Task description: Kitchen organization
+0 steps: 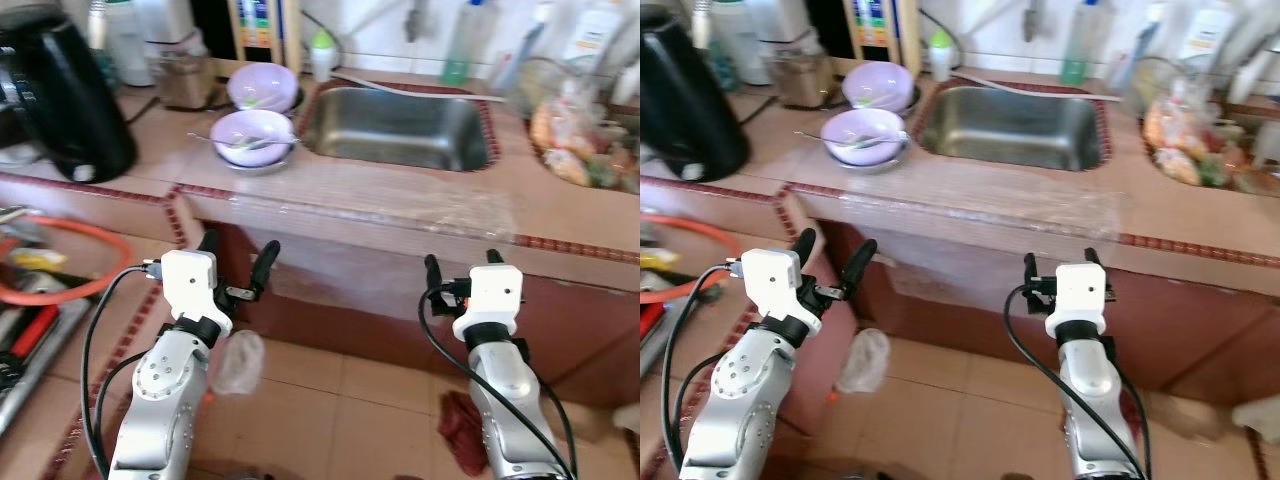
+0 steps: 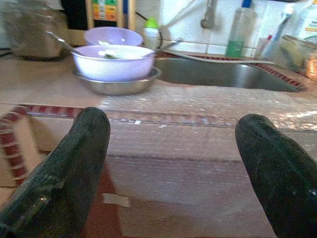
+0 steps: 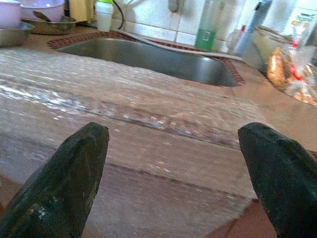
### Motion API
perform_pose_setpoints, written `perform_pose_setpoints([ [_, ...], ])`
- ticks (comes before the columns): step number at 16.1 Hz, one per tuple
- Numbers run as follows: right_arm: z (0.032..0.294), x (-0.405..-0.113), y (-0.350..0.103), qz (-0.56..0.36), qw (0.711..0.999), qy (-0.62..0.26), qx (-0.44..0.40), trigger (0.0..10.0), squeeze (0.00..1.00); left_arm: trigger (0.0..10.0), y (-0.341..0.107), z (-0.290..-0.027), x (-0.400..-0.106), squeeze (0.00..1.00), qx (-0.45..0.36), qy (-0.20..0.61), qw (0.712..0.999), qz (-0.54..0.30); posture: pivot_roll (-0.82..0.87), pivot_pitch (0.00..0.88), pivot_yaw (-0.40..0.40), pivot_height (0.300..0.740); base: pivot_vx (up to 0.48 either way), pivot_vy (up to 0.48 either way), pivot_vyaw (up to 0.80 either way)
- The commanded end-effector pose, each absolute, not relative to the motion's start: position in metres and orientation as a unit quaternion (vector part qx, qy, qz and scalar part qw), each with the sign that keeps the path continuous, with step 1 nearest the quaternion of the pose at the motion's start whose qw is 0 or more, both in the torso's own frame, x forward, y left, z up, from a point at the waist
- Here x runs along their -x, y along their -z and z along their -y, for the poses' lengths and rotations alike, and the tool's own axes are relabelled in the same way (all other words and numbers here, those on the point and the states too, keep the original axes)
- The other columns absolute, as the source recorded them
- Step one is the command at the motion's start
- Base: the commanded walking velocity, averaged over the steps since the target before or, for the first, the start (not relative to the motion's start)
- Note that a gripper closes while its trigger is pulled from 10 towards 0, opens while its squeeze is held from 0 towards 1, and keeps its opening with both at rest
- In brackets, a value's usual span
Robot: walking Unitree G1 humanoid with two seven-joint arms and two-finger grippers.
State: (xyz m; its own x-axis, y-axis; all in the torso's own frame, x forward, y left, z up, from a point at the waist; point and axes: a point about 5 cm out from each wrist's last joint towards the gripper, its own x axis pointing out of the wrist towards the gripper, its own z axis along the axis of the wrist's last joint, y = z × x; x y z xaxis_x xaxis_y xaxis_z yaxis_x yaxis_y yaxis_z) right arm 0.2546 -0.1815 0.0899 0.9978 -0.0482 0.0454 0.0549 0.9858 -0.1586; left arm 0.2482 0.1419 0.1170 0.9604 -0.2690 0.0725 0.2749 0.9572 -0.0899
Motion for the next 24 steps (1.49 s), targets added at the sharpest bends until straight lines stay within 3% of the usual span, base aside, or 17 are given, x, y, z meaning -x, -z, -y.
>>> perform_pose_setpoints([
  [1,0.182,-0.256,-0.095,0.032,0.996,0.03,0.078,10.0,0.0,10.0,-0.124,-0.144,-0.249,0.0,0.038,0.139,0.989,0.042,-0.01,0.0,0.03,0.74,0.244,0.416,0.0],
  [4,0.184,-0.257,-0.096,0.034,0.995,0.038,0.08,10.0,0.0,10.0,-0.127,-0.14,-0.249,0.0,0.032,0.147,0.987,0.05,-0.01,0.0,0.031,0.74,0.279,0.389,-0.15],
  [10,0.185,-0.257,-0.095,0.034,0.995,0.039,0.086,10.0,0.0,10.0,-0.127,-0.132,-0.245,0.0,0.008,0.175,0.983,0.056,-0.01,0.001,0.024,0.74,0.466,0.0,-0.23],
  [16,0.184,-0.259,-0.093,0.033,0.994,0.037,0.093,10.0,0.0,10.0,-0.126,-0.131,-0.245,0.0,0.006,0.173,0.983,0.058,0.0,0.0,0.02,0.74,0.0,0.0,0.0],
  [24,0.187,-0.256,-0.091,0.032,0.994,0.039,0.1,10.0,0.0,10.0,-0.125,-0.13,-0.247,0.0,0.007,0.18,0.982,0.056,-0.01,0.0,0.032,0.74,0.0,-0.457,0.0],
])
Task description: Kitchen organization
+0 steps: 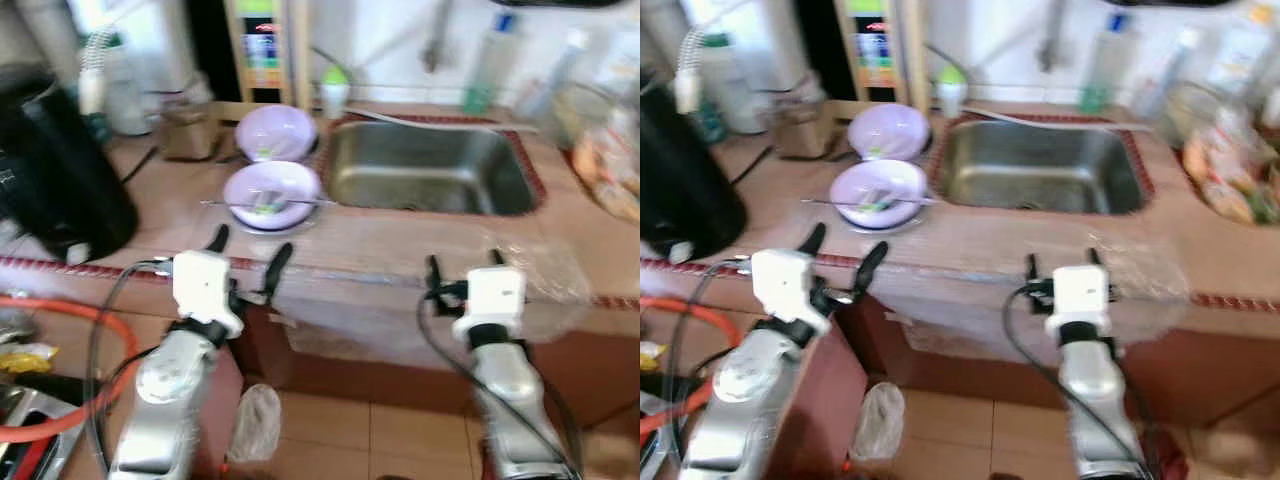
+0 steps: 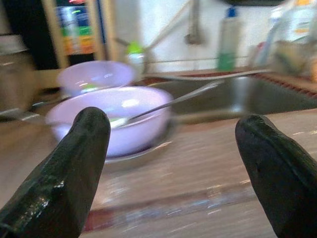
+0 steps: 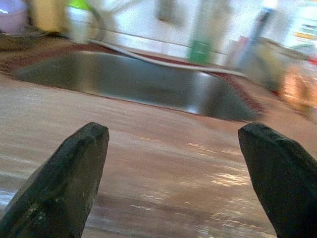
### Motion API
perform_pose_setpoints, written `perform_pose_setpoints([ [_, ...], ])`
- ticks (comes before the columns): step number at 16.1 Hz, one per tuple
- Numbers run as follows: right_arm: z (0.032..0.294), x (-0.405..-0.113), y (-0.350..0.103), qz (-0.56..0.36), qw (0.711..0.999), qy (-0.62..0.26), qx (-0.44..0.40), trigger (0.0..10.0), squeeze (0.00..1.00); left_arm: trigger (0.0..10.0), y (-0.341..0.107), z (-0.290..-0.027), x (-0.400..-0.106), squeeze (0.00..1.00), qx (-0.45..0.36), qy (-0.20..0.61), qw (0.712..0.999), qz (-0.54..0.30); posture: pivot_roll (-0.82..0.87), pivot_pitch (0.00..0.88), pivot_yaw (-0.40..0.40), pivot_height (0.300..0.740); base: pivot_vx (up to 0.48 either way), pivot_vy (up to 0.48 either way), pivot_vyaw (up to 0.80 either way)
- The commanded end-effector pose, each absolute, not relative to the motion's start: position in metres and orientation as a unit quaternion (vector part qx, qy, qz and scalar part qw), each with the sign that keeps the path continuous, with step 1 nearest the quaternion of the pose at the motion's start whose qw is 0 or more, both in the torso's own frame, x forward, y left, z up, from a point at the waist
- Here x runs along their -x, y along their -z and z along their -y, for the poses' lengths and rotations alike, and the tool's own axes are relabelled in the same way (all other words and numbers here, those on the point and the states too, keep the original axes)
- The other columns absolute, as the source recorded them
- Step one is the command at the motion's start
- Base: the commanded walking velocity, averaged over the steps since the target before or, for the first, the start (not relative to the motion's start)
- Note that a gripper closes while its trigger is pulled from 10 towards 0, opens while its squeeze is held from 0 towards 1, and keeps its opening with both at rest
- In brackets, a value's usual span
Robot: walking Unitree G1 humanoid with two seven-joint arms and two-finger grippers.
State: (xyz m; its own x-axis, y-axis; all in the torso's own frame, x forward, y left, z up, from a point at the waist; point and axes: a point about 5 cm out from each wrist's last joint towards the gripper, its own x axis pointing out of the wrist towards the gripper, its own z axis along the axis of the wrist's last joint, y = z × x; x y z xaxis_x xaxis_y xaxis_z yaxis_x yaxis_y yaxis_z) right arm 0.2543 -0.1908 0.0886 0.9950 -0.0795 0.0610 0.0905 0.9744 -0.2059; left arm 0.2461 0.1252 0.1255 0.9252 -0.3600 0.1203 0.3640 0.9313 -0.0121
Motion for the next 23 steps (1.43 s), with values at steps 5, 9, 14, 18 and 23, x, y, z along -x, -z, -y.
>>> perform_pose_setpoints([
  [5,0.184,-0.256,-0.09,0.033,0.995,0.034,0.092,10.0,0.0,10.0,-0.123,-0.131,-0.248,0.0,0.004,0.177,0.983,0.053,-0.01,0.0,0.035,0.74,0.0,-0.472,0.0],
  [9,0.182,-0.256,-0.088,0.031,0.995,0.028,0.095,10.0,0.0,10.0,-0.122,-0.138,-0.25,0.0,-0.004,0.143,0.988,0.057,0.0,0.0,0.037,0.74,0.0,0.0,0.0],
  [14,0.177,-0.256,-0.087,0.032,0.995,0.015,0.097,10.0,0.0,10.0,-0.125,-0.153,-0.251,0.0,-0.015,0.084,0.994,0.071,0.0,0.0,0.03,0.74,0.0,0.0,0.0],
  [18,0.176,-0.257,-0.09,0.04,0.993,0.001,0.108,10.0,0.0,10.0,-0.132,-0.158,-0.255,0.0,-0.01,0.063,0.994,0.083,0.0,0.002,0.03,0.74,0.0,0.0,0.0],
  [23,0.178,-0.256,-0.092,0.046,0.994,0.008,0.103,10.0,0.0,10.0,-0.139,-0.156,-0.257,0.0,-0.009,0.057,0.993,0.099,-0.01,0.0,0.039,0.74,0.0,0.0,0.1],
])
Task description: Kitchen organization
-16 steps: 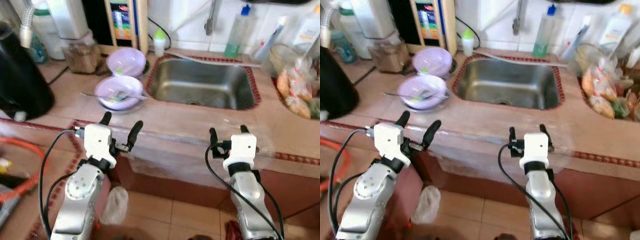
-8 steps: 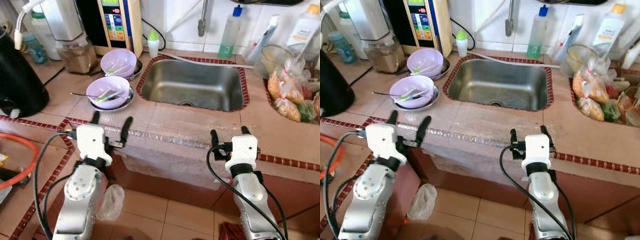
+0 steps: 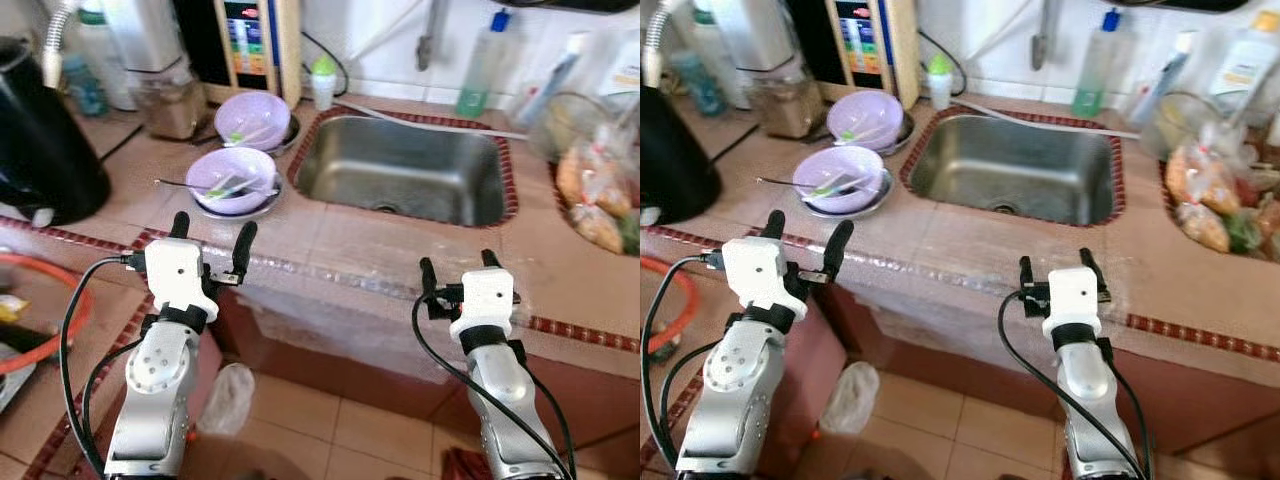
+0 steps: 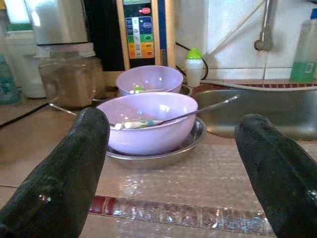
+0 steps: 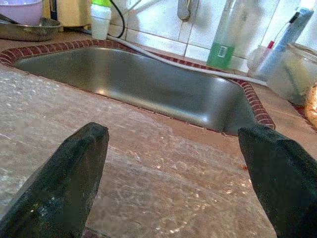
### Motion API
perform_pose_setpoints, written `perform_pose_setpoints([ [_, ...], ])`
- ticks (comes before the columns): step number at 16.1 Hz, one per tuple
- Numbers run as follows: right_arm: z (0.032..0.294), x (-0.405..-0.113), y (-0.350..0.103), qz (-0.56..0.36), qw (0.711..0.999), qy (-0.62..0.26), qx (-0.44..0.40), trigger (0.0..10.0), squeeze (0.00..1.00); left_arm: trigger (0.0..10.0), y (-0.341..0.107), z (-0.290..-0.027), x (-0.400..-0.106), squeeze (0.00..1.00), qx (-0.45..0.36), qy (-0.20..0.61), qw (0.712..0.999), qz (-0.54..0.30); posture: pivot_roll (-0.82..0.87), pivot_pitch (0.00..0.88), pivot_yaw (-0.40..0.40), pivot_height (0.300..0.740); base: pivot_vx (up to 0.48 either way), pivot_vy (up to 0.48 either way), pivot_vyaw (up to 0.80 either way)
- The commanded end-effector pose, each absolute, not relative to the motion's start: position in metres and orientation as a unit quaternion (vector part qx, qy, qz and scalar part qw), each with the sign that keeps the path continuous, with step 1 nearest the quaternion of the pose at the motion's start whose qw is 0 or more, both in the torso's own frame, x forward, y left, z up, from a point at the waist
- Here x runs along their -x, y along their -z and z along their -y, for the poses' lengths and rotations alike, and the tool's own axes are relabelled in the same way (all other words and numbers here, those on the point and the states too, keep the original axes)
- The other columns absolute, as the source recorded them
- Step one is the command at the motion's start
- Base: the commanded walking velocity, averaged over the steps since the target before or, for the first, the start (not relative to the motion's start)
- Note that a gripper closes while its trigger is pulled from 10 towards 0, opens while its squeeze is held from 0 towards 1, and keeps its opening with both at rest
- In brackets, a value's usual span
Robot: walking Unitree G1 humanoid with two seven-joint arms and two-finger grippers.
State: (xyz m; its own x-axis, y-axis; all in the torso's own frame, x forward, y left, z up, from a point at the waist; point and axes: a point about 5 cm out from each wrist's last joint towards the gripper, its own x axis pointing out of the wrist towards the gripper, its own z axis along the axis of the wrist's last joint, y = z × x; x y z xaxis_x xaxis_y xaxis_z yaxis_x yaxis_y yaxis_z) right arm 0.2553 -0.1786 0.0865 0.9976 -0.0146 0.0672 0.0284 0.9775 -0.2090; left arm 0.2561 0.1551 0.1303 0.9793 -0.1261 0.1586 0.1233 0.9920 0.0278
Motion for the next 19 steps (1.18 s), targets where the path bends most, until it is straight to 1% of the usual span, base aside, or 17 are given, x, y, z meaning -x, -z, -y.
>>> perform_pose_setpoints([
  [1,0.1779,-0.2563,-0.0927,0.047,0.994,0.009,0.103,10.0,0.0,10.0,-0.1401,-0.1562,-0.2573,0.0,-0.01,0.058,0.993,0.101,-0.01,0.0,0.039,0.74,0.0,0.0,0.0],
  [15,0.1693,-0.2593,-0.102,0.073,0.99,-0.023,0.122,10.0,0.0,10.0,-0.1436,-0.1539,-0.2585,0.0,-0.008,0.061,0.992,0.109,0.0,0.0,0.032,0.74,0.0,0.0,0.0],
  [19,0.1686,-0.2581,-0.0989,0.068,0.99,-0.028,0.123,10.0,0.0,10.0,-0.1415,-0.155,-0.2569,0.0,-0.011,0.061,0.993,0.104,0.0,0.003,0.033,0.74,0.242,0.0,0.0],
])
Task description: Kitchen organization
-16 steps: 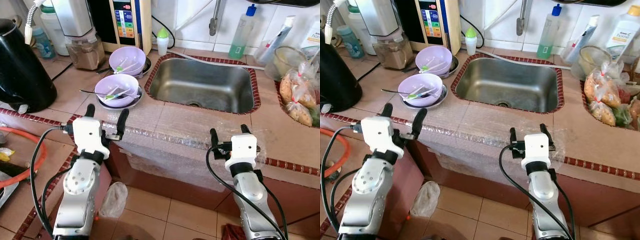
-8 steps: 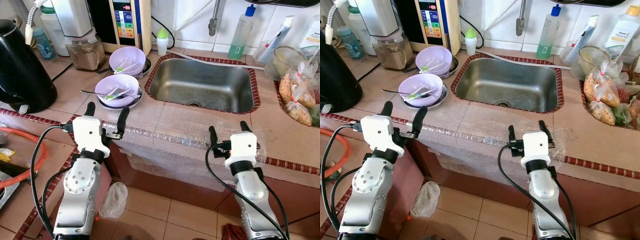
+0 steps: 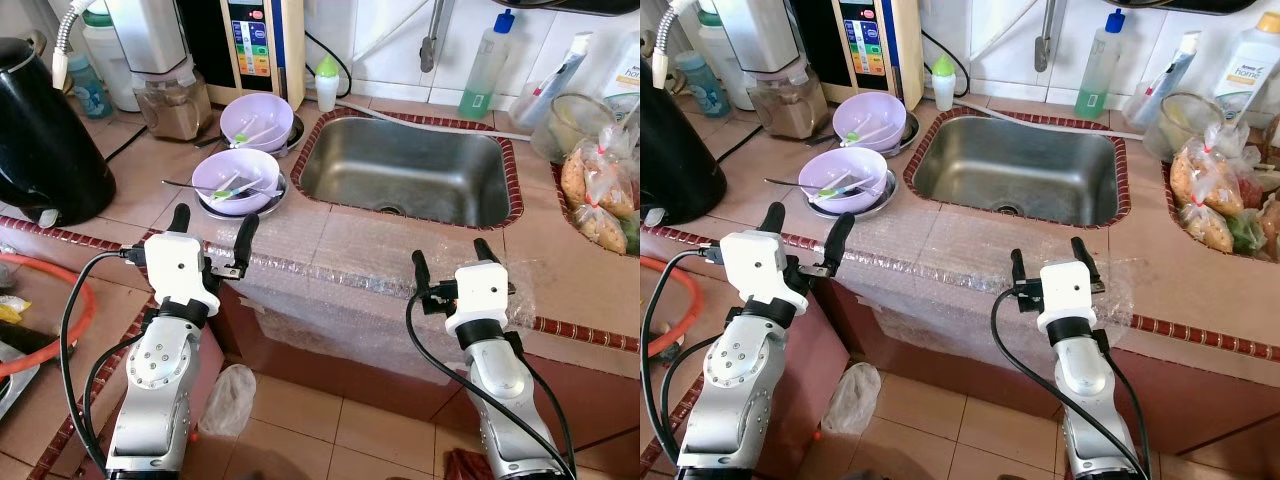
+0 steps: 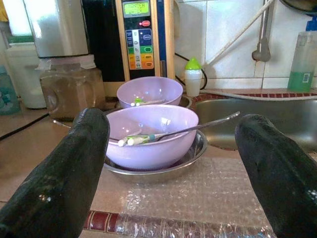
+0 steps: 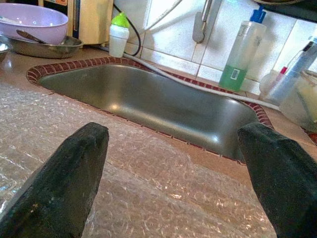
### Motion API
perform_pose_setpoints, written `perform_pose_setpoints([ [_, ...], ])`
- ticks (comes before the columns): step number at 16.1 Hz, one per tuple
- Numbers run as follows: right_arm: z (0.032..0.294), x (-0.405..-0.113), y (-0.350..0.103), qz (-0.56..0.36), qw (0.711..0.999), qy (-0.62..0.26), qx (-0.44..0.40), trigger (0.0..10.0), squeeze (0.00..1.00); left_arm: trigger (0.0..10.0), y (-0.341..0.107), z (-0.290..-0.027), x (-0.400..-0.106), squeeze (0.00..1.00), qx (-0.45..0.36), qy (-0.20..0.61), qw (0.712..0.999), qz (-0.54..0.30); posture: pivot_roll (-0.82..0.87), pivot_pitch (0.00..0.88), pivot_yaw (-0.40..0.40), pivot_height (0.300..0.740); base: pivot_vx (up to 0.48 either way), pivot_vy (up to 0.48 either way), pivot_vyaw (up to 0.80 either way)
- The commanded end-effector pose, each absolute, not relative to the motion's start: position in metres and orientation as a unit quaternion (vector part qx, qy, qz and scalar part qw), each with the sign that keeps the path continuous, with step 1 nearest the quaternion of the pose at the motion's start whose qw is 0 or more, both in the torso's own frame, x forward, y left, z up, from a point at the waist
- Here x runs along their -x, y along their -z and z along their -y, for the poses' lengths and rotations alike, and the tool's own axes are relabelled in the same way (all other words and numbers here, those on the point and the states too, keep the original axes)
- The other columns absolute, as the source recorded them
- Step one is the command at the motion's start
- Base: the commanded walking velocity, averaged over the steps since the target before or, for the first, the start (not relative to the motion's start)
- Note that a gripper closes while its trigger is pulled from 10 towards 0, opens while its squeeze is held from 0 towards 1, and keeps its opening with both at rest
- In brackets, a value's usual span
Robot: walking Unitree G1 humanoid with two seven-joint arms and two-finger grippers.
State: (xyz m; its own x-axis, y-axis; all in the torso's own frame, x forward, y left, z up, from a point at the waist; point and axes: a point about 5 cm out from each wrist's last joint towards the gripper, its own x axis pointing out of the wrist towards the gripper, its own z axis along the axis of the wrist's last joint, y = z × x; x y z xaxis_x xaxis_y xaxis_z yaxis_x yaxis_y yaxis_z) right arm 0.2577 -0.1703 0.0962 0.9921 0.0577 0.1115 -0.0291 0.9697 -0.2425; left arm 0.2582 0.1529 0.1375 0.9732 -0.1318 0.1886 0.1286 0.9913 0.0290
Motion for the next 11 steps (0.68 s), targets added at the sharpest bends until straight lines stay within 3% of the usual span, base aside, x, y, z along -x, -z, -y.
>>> perform_pose_setpoints([
  [1,0.1682,-0.258,-0.0984,0.067,0.99,-0.028,0.124,10.0,0.0,10.0,-0.1421,-0.1554,-0.257,0.0,-0.011,0.06,0.993,0.105,0.0,0.003,0.033,0.74,0.247,0.0,0.0],
  [9,0.1686,-0.2564,-0.0961,0.064,0.99,-0.029,0.126,10.0,0.0,10.0,-0.1428,-0.1533,-0.258,0.0,-0.013,0.065,0.992,0.107,-0.01,0.001,0.04,0.74,0.253,0.0,0.0],
  [11,0.1691,-0.2559,-0.0955,0.062,0.989,-0.029,0.127,10.0,0.0,10.0,-0.1424,-0.1529,-0.2577,0.0,-0.01,0.062,0.992,0.106,-0.01,0.002,0.039,0.74,0.0,0.0,0.0],
])
